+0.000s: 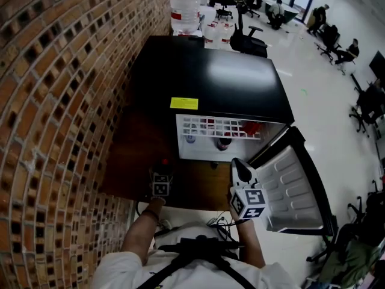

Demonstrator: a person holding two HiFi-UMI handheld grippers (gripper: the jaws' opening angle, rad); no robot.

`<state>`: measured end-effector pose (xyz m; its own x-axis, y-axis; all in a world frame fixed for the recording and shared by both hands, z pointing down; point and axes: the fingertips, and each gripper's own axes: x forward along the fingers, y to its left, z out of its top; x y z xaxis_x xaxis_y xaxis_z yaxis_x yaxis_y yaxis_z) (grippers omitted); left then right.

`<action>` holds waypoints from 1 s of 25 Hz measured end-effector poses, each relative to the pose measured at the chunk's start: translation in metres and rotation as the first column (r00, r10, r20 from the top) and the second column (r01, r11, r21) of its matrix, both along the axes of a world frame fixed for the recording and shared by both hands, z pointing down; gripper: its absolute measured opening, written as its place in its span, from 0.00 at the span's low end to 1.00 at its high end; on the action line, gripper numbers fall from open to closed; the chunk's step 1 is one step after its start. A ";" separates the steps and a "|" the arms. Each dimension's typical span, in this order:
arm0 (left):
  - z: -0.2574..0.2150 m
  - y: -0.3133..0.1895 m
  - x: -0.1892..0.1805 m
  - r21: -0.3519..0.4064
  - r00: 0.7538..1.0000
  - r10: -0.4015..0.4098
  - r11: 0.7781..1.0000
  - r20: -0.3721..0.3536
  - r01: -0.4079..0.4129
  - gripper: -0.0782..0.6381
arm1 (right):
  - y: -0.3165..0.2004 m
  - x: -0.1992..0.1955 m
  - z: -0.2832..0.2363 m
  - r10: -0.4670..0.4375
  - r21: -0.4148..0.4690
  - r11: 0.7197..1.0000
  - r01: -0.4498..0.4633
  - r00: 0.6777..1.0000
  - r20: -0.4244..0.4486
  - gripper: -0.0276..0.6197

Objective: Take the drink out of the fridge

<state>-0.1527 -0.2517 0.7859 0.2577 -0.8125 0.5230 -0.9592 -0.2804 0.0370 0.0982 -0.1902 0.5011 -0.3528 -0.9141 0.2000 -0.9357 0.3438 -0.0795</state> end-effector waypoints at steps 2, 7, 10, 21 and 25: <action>-0.006 0.003 0.000 0.010 1.000 0.004 1.000 -0.005 -0.004 0.66 | 0.001 -0.001 -0.001 -0.002 0.002 1.000 0.002 1.000 0.008 0.05; -0.048 0.020 -0.001 0.083 1.000 -0.002 0.997 -0.030 0.005 0.69 | 0.002 -0.001 0.002 -0.005 -0.014 1.000 0.005 0.999 0.042 0.05; -0.090 0.026 0.000 0.139 0.999 -0.010 0.990 -0.049 0.017 0.69 | 0.002 0.004 0.002 0.005 -0.020 1.000 -0.004 0.998 0.066 0.05; -0.244 0.055 0.059 0.289 0.988 0.149 0.948 -0.026 -0.135 0.34 | 0.002 0.020 -0.003 0.035 -0.001 0.999 -0.035 0.995 0.088 0.05; -0.279 0.065 0.084 0.341 0.972 0.226 0.919 -0.054 -0.195 0.19 | 0.007 0.026 -0.004 0.041 -0.006 0.999 -0.040 0.992 0.120 0.05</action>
<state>-0.0687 -0.1869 0.5067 0.4757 -0.8567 0.1994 -0.8734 -0.4869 -0.0087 0.1242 -0.1828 0.4969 -0.3371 -0.9274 0.1622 -0.9325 0.3052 -0.1930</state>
